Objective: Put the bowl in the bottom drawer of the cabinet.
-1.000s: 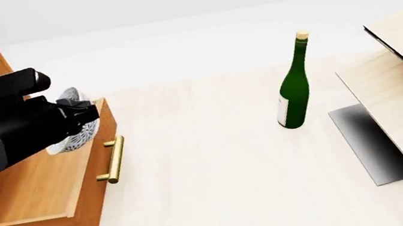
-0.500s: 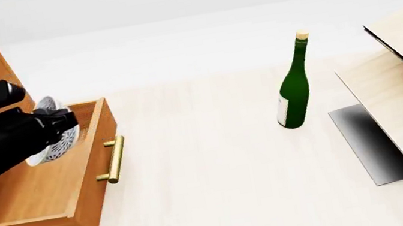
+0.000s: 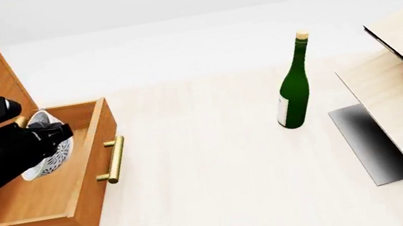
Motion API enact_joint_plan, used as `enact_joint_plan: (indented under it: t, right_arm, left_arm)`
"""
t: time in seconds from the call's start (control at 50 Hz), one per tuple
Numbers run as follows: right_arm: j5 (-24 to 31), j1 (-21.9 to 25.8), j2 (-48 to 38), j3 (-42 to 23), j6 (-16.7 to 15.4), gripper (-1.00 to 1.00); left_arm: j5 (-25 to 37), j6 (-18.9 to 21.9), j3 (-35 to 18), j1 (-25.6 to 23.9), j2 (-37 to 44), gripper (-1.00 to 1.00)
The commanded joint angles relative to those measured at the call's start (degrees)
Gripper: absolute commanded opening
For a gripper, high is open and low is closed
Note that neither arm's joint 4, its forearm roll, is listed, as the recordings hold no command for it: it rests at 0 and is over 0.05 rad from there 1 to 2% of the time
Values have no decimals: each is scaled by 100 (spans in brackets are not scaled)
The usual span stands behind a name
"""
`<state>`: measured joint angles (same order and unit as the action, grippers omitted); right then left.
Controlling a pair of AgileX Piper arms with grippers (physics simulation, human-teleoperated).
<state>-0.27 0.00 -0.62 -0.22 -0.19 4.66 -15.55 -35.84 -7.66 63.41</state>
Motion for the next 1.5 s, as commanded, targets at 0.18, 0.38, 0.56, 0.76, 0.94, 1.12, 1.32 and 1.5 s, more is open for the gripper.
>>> enact_joint_plan:
  t: [0.18, 0.38, 0.56, 0.76, 0.94, 1.12, 1.32, 1.5]
  right_arm:
    - [0, 0, 0, 0, 1, 100]
    - [0, 2, 0, 0, -1, 100]
    - [0, 0, 0, 0, 0, 100]
    - [-105, -27, -93, 13, -1, 100]
    - [-109, -28, -97, 12, 1, 100]
    - [-82, -28, -73, 8, 2, 100]
    - [-64, -28, -59, 4, 2, 100]
    - [-51, -28, -48, 2, 2, 100]
  left_arm:
    - [-261, -130, 267, 39, 203, -100]
    - [-417, 50, 271, 209, 587, -100]
    - [-447, 191, 253, 420, 695, -100]
    - [-454, 384, 246, 648, 708, -100]
    - [-564, 342, 334, 665, 781, -100]
    - [-769, 134, 445, 572, 933, -100]
    - [-706, 168, 441, 619, 875, -100]
    - [-793, 211, 402, 720, 1008, -100]
